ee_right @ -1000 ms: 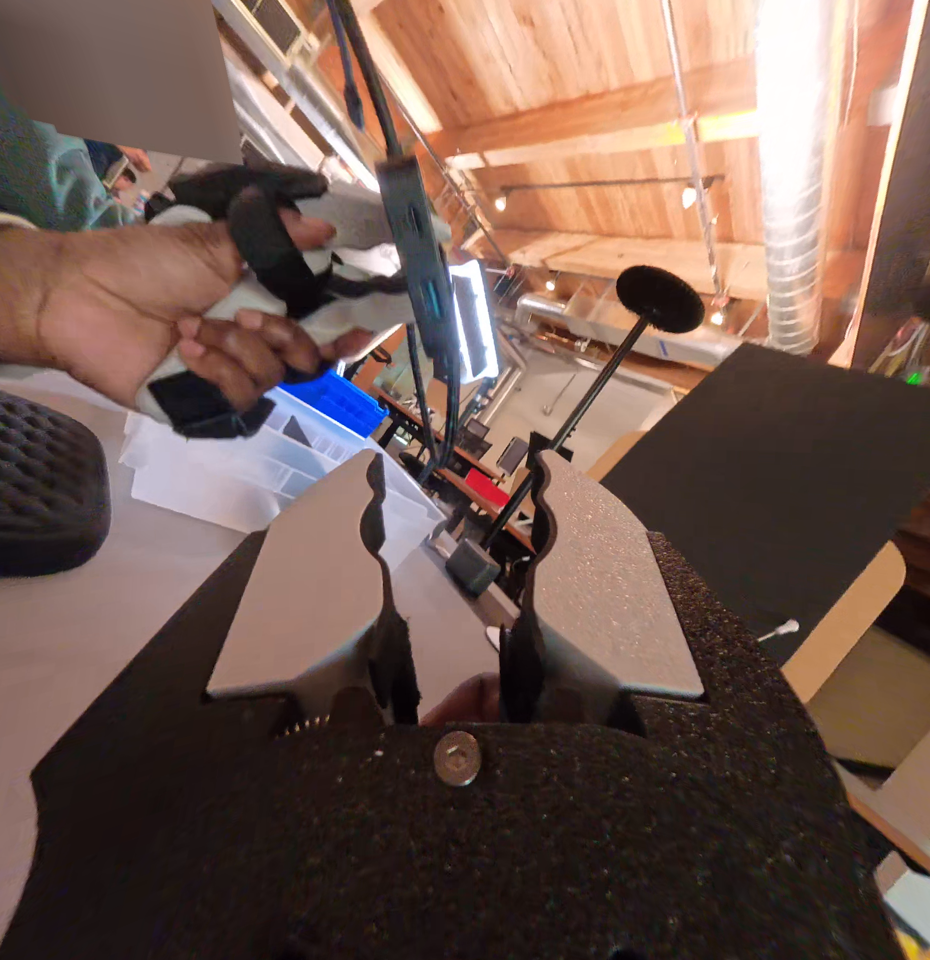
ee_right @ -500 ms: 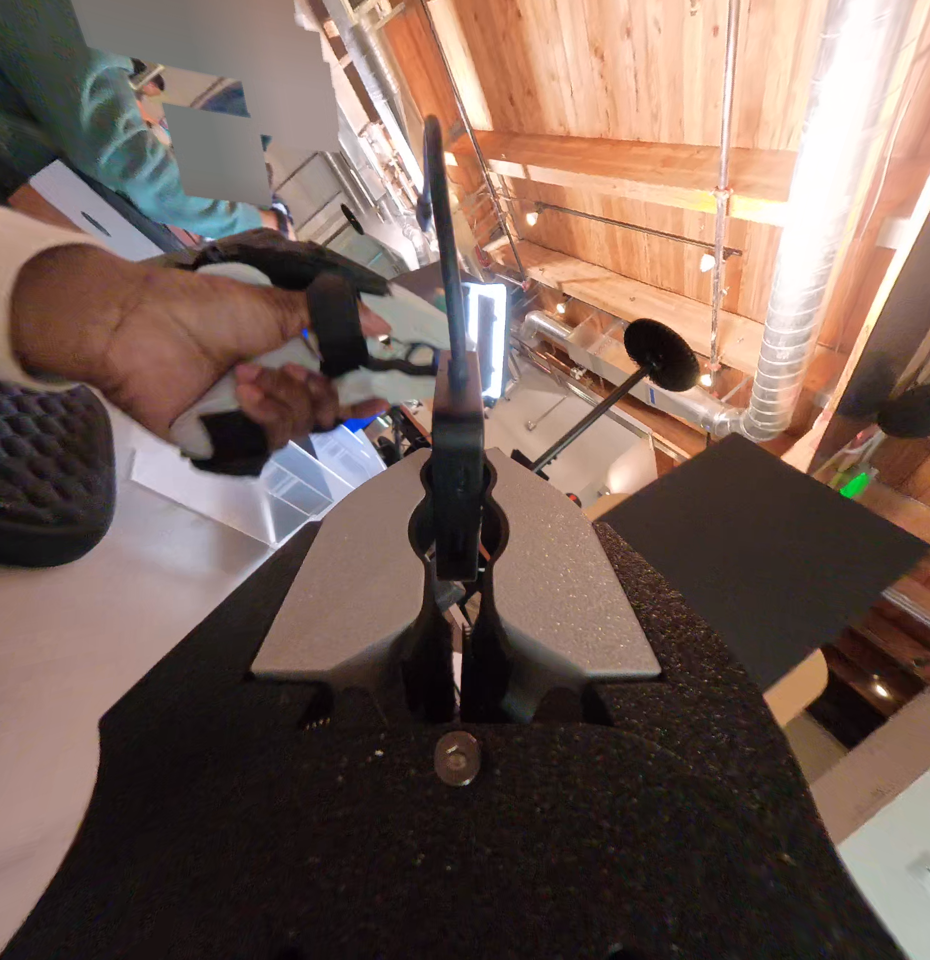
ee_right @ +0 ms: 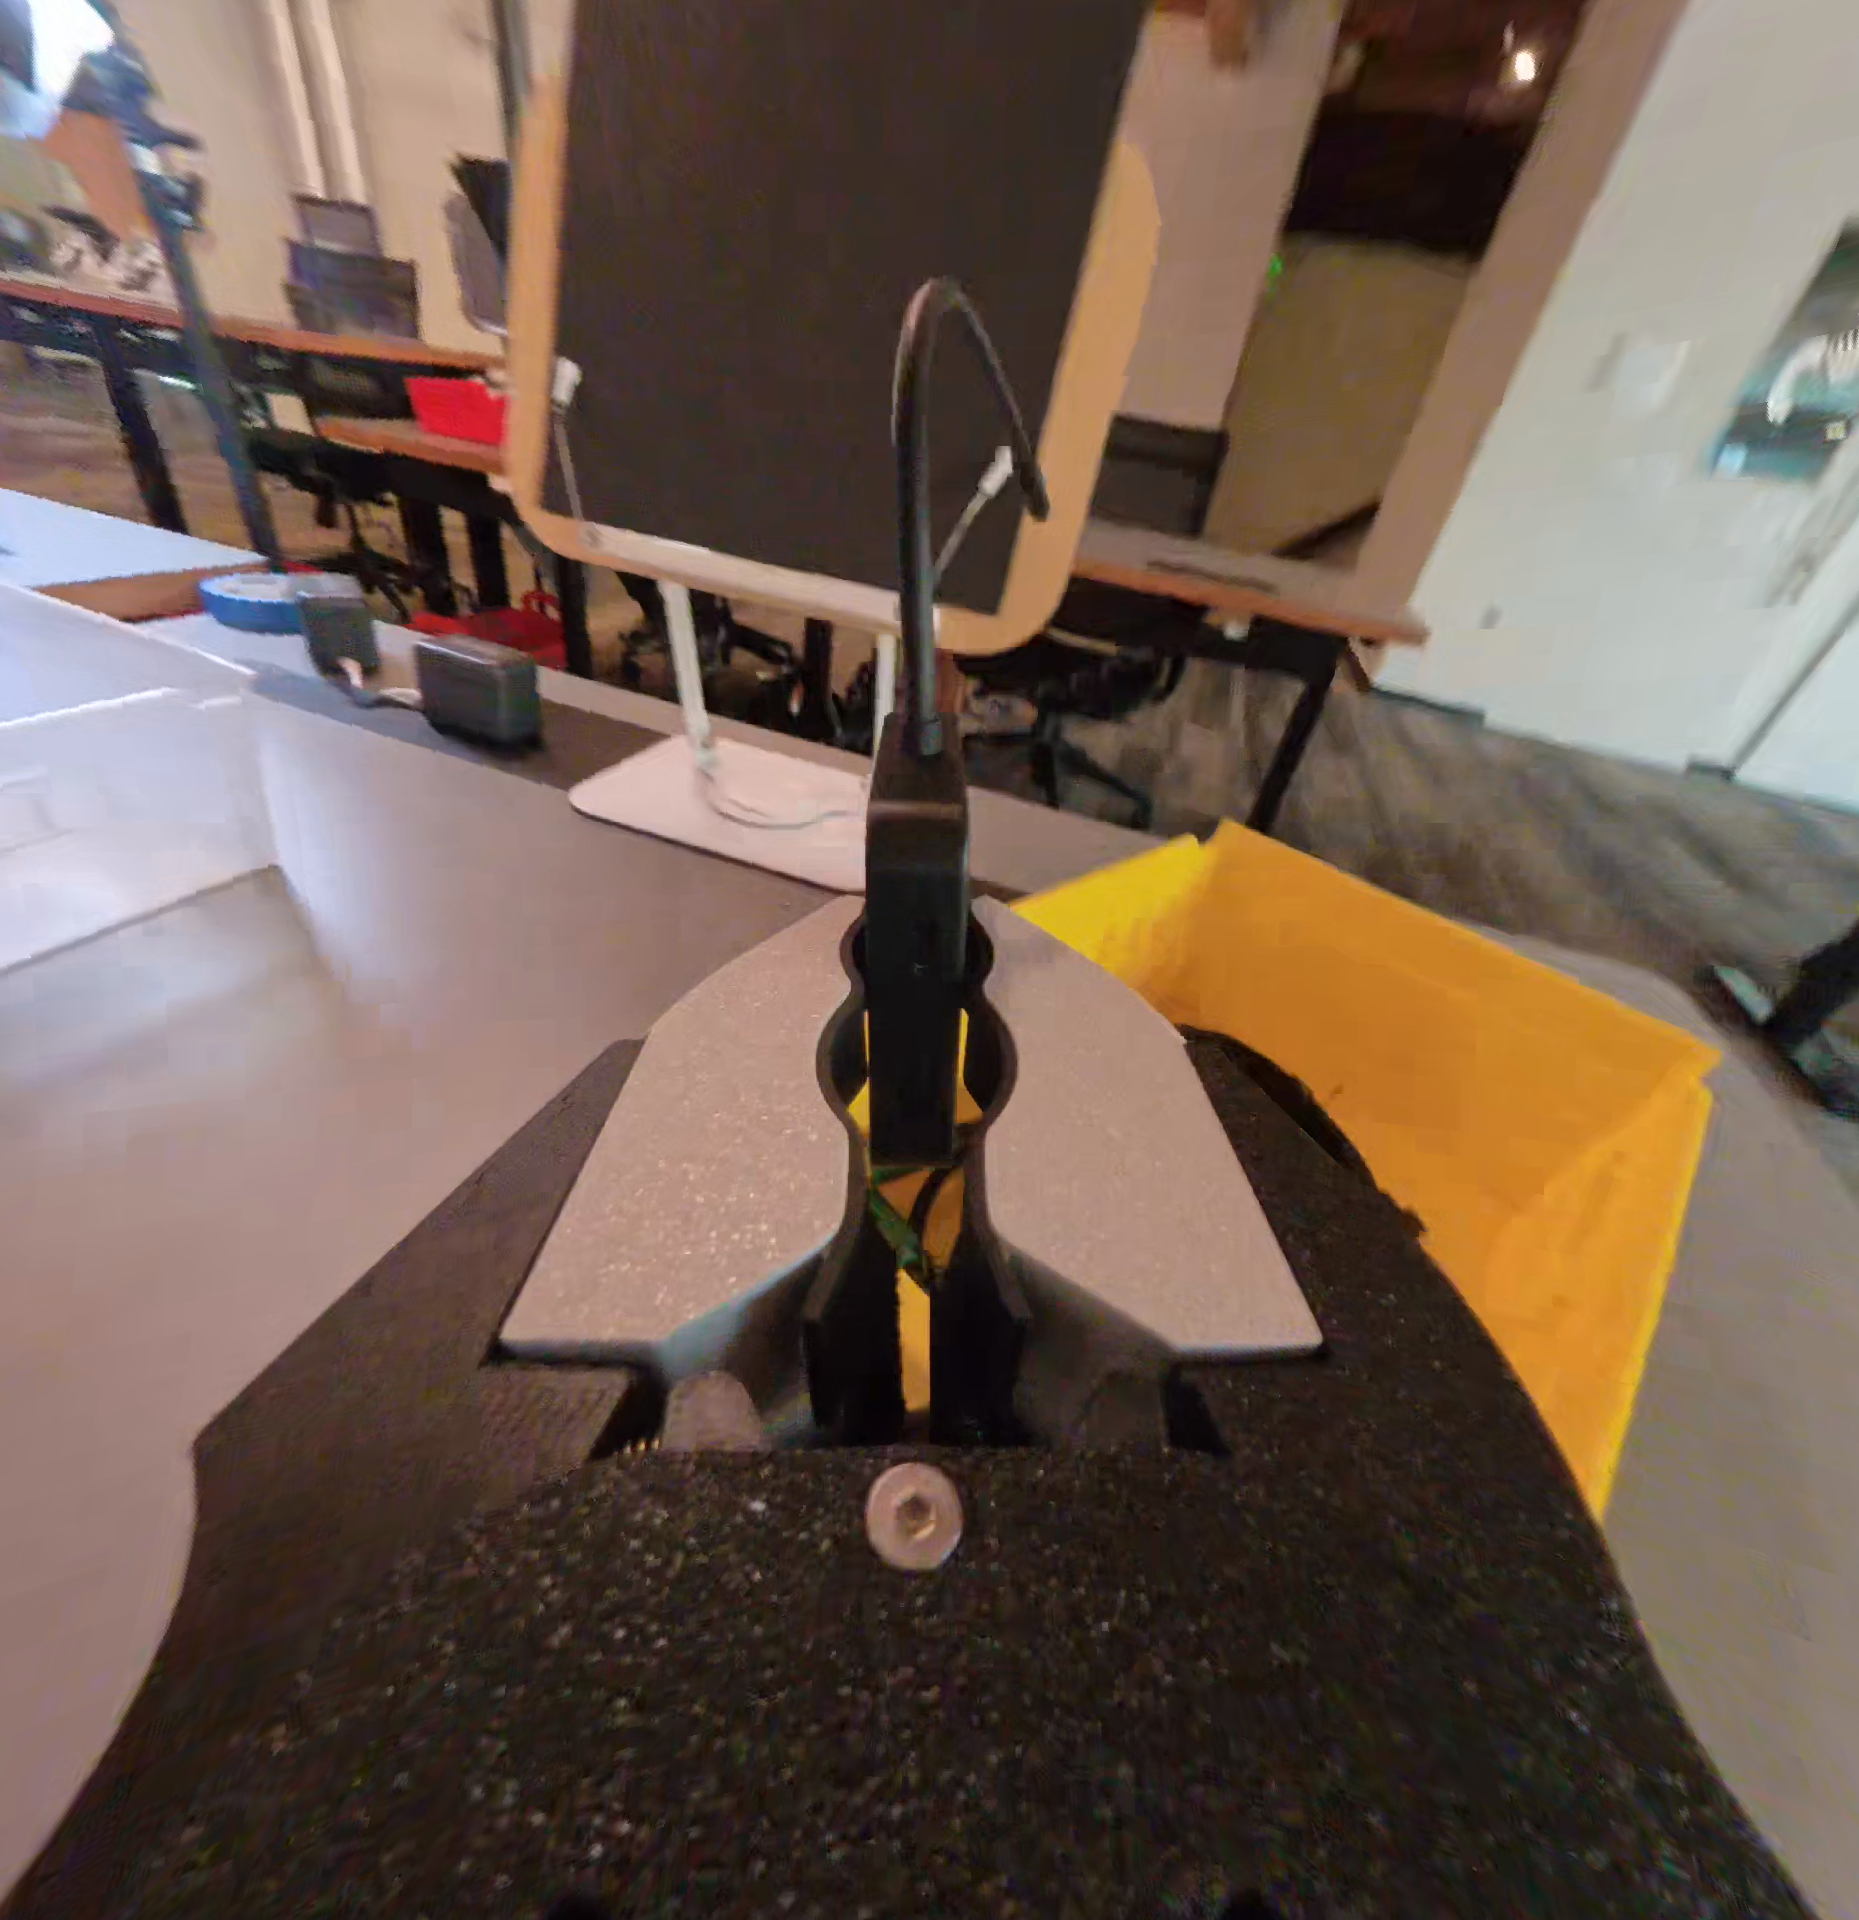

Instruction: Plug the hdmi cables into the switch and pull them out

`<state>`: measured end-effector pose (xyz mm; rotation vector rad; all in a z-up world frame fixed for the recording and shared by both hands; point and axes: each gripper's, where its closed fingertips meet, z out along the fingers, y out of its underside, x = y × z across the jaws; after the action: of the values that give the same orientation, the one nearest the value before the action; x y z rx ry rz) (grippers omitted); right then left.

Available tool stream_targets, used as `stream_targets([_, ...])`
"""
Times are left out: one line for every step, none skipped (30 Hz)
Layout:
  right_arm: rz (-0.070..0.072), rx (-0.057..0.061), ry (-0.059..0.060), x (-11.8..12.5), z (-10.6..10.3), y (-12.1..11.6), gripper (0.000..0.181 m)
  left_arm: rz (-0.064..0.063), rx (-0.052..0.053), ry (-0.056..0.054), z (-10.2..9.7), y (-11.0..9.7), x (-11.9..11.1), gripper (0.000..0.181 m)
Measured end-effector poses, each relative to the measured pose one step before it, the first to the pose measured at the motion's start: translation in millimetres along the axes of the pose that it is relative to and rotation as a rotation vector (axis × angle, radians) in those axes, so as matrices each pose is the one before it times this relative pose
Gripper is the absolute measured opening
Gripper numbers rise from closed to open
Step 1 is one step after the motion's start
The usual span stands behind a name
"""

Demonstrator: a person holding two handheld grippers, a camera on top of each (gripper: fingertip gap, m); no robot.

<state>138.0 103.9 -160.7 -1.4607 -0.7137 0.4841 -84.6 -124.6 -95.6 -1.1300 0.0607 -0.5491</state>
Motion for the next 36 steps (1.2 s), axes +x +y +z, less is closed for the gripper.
stream_targets([0.0454, -0.0543, 0.0214, 12.65, 3.07, 9.4, 0.014, 0.0191, -0.0273, -0.0011, -0.22, 4.12, 0.89, 0.022])
stream_targets([0.0451, -0.0518, 0.0043, 8.97, 3.77, 9.09, 0.015, 0.0201, -0.0202, -0.005, -0.49, 2.93, 0.25, 0.022])
stream_targets([0.0374, -0.0445, -0.0061, 6.14, 4.09, 8.28, 0.014, 0.0184, -0.0161, -0.0074, -0.38, 2.2, -0.14, 0.022])
stream_targets([0.0313, -0.0289, -0.0067, 4.1, 4.07, 6.11, 0.014, 0.0152, -0.0137, -0.0072, -0.47, 1.66, -0.28, 0.022])
stream_targets([0.0288, -0.0192, -0.0047, 2.94, 3.99, 4.78, 0.014, 0.0118, -0.011, -0.005, -0.21, 1.37, -0.03, 0.022])
stream_targets([0.0211, -0.0233, -0.0038, 2.43, 4.32, 5.49, 0.014, 0.0086, -0.0112, -0.0012, 0.04, 1.22, 0.43, 0.022])
stream_targets([0.022, -0.0246, -0.0026, 2.32, 4.45, 4.76, 0.014, 0.0066, -0.0158, 0.0026, 0.44, 2.04, 0.84, 0.022])
stream_targets([0.0239, -0.0225, -0.0087, 1.5, 4.83, 4.16, 0.014, 0.0066, -0.0201, 0.0027, 0.71, 2.65, 0.71, 0.022])
stream_targets([0.0224, -0.0224, -0.0031, 2.29, 5.3, 4.0, 0.014, 0.0084, -0.021, 0.0017, 1.06, 3.0, 0.76, 0.022])
stream_targets([0.0126, -0.0294, 0.0176, 4.56, 4.64, 4.25, 0.014, 0.0104, -0.0212, 0.002, 1.25, 3.17, 0.97, 0.022])
stream_targets([-0.0033, -0.0239, 0.0354, 6.76, 3.26, 3.37, 0.017, 0.0128, -0.0222, 0.0017, 1.39, 3.23, 1.22, 0.022])
stream_targets([-0.0111, -0.0211, 0.0426, 7.87, 2.48, 3.08, 0.022, 0.0156, -0.023, -0.0001, 1.49, 3.24, 1.38, 0.022])
stream_targets([-0.0117, -0.0215, 0.0448, 7.24, 0.58, 2.44, 0.03, 0.018, -0.0231, -0.0009, 1.39, 3.25, 1.45, 0.022])
stream_targets([-0.0141, -0.0207, 0.0394, 6.01, -0.54, 1.91, 0.045, 0.018, -0.0234, -0.0006, 1.7, 3.34, 1.55, 0.022])
stream_targets([-0.0177, -0.0092, 0.0388, 5.23, -1.51, 0.31, 0.056, 0.0157, -0.0243, 0.0009, 1.77, 3.52, 1.52, 0.023])
stream_targets([-0.0203, 0.0071, 0.0384, 4.7, -2.64, -2.03, 0.066, 0.0132, -0.0235, 0.0029, 1.97, 3.42, 1.79, 0.023])
stream_targets([-0.0243, 0.02, 0.0377, 3.93, -3.64, -4.03, 0.073, 0.0114, -0.0223, 0.0042, 2.25, 3.27, 1.77, 0.023])
stream_targets([-0.0313, 0.0351, 0.031, 2.05, -5.02, -6.54, 0.076, 0.0103, -0.0246, 0.0038, 2.54, 3.61, 1.59, 0.022])
stream_targets([-0.0359, 0.0567, 0.0119, -1.96, -6.37, -10.05, 0.076, 0.0097, -0.0309, 0.0009, 2.74, 4.64, 1.07, 0.022])
stream_targets([-0.0362, 0.0676, -0.0137, -7.09, -7.43, -12.29, 0.072, 0.0102, -0.0381, -0.0021, 3.14, 5.74, 0.57, 0.022])
stream_targets([-0.0341, 0.0736, -0.0559, -15.08, -8.01, -14.04, 0.067, 0.0124, -0.0434, -0.0029, 3.5, 6.58, 0.56, 0.022])
stream_targets([-0.0237, 0.0797, -0.1102, -24.74, -8.0, -15.81, 0.061, 0.0157, -0.0453, -0.0058, 3.58, 6.98, 0.45, 0.022])
stream_targets([-0.0027, 0.0876, -0.1689, -35.01, -7.49, -18.18, 0.056, 0.0217, -0.0451, -0.0126, 3.62, 6.85, -0.04, 0.022])
stream_targets([0.0244, 0.0891, -0.2006, -40.83, -5.05, -18.86, 0.052, 0.0306, -0.0432, -0.0188, 3.44, 6.36, -0.28, 0.022])
stream_targets([0.0471, 0.0806, -0.1903, -40.13, -0.61, -17.12, 0.05, 0.0392, -0.0398, -0.0239, 3.31, 5.59, -0.32, 0.022])
stream_targets([0.0555, 0.0581, -0.1465, -33.77, 4.61, -12.17, 0.049, 0.0464, -0.0367, -0.0256, 2.94, 4.61, 0.21, 0.022])
stream_targets([0.0478, 0.0289, -0.0983, -25.51, 8.33, -5.85, 0.049, 0.0495, -0.0328, -0.0225, 2.82, 3.64, 1.04, 0.022])
stream_targets([0.0269, 0.0025, -0.0686, -19.84, 10.02, -0.02, 0.049, 0.0491, -0.0282, -0.0182, 2.61, 2.47, 1.91, 0.022])
stream_targets([0.0043, -0.0206, -0.0476, -15.14, 10.39, 3.99, 0.05, 0.0465, -0.023, -0.0143, 2.3, 1.5, 2.51, 0.022])
stream_targets([-0.0025, -0.0264, -0.0256, -10.58, 10.51, 5.32, 0.05, 0.0419, -0.0175, -0.01, 2.08, 0.56, 3.03, 0.022])
stream_targets([0.0013, -0.0241, -0.0179, -8.17, 10.27, 5.82, 0.05, 0.0363, -0.012, -0.0052, 1.81, -0.24, 3.37, 0.022])
stream_targets([0.0051, -0.0251, -0.0267, -7.79, 9.67, 6.5, 0.05, 0.0299, -0.0057, 0.0004, 1.61, -1.09, 3.82, 0.022])
stream_targets([0.0136, -0.0208, -0.0226, -5.55, 8.93, 6.6, 0.05, 0.0258, 0.0007, 0.0074, 1.29, -1.88, 4.43, 0.022])
stream_targets([0.0178, -0.0182, -0.0132, -3.03, 7.77, 6.55, 0.049, 0.0281, 0.0079, 0.0162, 1.12, -2.71, 5.66, 0.022])
stream_targets([0.0069, -0.0146, -0.0192, -3.42, 5.66, 5.96, 0.035, 0.0403, 0.0117, 0.0214, 0.67, -2.81, 6.48, 0.022])
stream_targets([-0.0188, -0.0018, -0.0418, -6.83, 2.29, 3.23, 0.018, 0.052, 0.0046, 0.0083, 0.07, -1.19, 4.19, 0.023])
